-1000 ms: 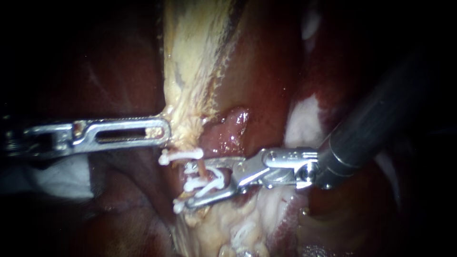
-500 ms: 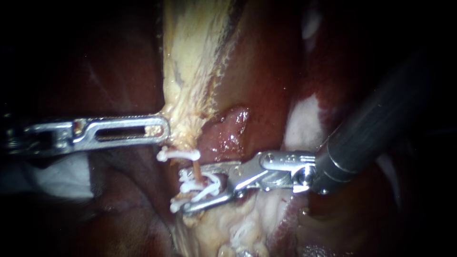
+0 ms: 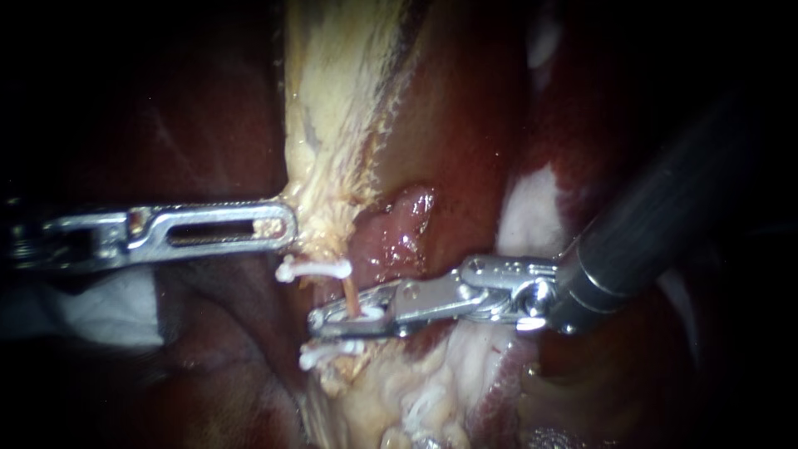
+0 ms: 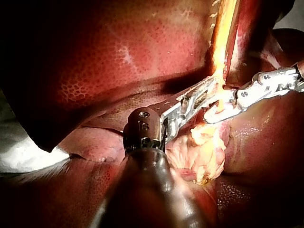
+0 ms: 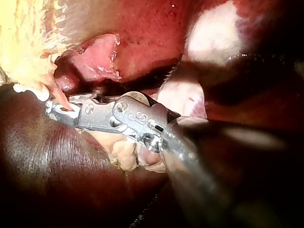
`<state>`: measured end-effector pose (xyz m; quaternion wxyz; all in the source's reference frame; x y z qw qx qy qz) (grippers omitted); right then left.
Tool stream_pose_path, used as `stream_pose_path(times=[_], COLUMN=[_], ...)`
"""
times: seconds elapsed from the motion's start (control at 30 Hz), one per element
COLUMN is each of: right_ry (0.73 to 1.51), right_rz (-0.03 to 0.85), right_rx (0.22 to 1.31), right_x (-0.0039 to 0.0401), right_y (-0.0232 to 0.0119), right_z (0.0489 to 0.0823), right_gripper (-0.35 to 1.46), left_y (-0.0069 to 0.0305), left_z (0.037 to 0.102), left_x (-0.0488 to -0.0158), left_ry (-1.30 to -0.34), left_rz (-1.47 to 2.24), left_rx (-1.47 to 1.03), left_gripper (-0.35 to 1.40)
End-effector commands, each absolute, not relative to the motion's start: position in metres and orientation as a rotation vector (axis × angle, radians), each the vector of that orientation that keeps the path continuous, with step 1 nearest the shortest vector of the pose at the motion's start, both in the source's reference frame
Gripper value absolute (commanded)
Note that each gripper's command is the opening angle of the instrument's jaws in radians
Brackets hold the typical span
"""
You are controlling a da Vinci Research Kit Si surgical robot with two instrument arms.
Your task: Clipping second clip right tube
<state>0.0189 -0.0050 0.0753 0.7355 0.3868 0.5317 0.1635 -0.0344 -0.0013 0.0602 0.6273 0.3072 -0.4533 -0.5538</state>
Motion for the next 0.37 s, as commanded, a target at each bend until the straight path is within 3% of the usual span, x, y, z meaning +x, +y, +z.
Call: stream_pose_path(times=[0.03,0.37], right_ry=[1.169,1.166], right_rz=[0.359,0.365], right_rx=[0.852,0.853], right_x=[0.0190,0.0190], right_y=[-0.0051,-0.0051], right_z=[0.0752,0.0753], right_gripper=[-0.35,-0.35], left_y=[-0.0013,-0.0013], left_z=[0.0602,0.0602], left_x=[-0.0344,-0.0345], left_ry=[-1.039,-1.039], left_rz=[-1.270,-1.271], left_rx=[0.704,0.704], left_gripper=[-0.35,-0.35])
